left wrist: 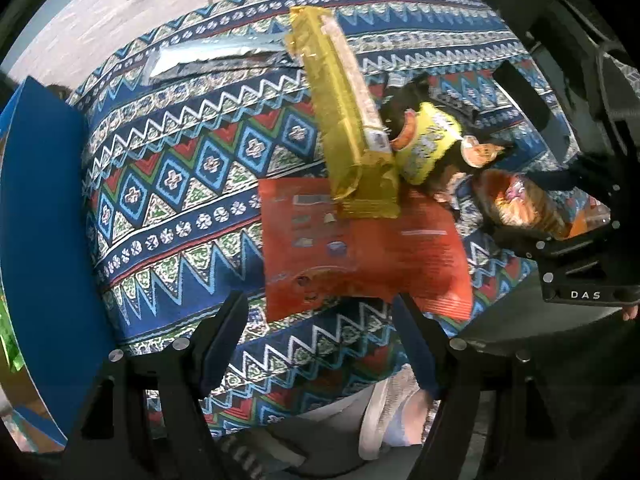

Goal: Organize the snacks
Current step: 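Move both tools from the box over the snack pile on the tablecloth, then grasp the red-orange bag with the left tool while the right tool grasps the striped fries bag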

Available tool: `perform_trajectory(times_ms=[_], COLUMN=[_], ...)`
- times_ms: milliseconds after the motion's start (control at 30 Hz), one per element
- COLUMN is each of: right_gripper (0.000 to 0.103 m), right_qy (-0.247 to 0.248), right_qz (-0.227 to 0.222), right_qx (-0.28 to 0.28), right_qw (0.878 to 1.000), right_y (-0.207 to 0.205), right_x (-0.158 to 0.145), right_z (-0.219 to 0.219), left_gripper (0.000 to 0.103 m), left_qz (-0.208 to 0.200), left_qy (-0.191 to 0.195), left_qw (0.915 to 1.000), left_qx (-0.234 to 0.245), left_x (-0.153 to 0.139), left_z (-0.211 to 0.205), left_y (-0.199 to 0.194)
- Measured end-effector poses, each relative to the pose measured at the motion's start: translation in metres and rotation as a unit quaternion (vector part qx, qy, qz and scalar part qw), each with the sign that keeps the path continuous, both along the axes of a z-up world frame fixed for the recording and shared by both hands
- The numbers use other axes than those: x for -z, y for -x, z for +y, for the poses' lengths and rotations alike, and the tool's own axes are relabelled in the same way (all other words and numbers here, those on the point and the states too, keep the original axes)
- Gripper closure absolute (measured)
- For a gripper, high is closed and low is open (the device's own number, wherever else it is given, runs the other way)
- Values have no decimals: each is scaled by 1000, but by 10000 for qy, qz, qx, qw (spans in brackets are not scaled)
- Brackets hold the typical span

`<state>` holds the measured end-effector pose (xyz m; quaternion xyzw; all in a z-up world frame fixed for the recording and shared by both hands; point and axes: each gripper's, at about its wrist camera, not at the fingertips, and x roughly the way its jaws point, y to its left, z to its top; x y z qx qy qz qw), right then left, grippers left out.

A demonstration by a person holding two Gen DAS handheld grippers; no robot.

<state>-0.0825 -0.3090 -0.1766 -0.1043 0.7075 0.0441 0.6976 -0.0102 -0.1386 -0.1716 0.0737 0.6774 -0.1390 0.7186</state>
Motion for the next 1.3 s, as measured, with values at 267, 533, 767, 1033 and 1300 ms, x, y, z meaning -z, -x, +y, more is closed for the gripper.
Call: perform_trajectory(times_ms=[267,533,767,1033,1300], right_gripper=[61,63,64,65,65], right_qy=[-166,-808,-1496,-1197,-979], right_qz=[-45,-170,-259,-683,-910], right_qx=[28,58,69,87,295], right_qw=[9998,9966,9884,9904,9906], right_y=[1,-7,-18,-24,-28], right_x=[12,16,14,-9,-29], right_z=[20,65,101,101,73], left_gripper=[27,27,27,23,20], left_qz=[120,125,123,181,259], left_qy=[-180,-296,-199,336,637], left_qw=[9996,9982,9947,9877,9819], left_qx=[-202,-514,-1002,-1513,-1767], left_x=[8,4,1,-2,0], left_z=[16,57,103,131,107], left_y=[-6,-4,-2,-1,-7])
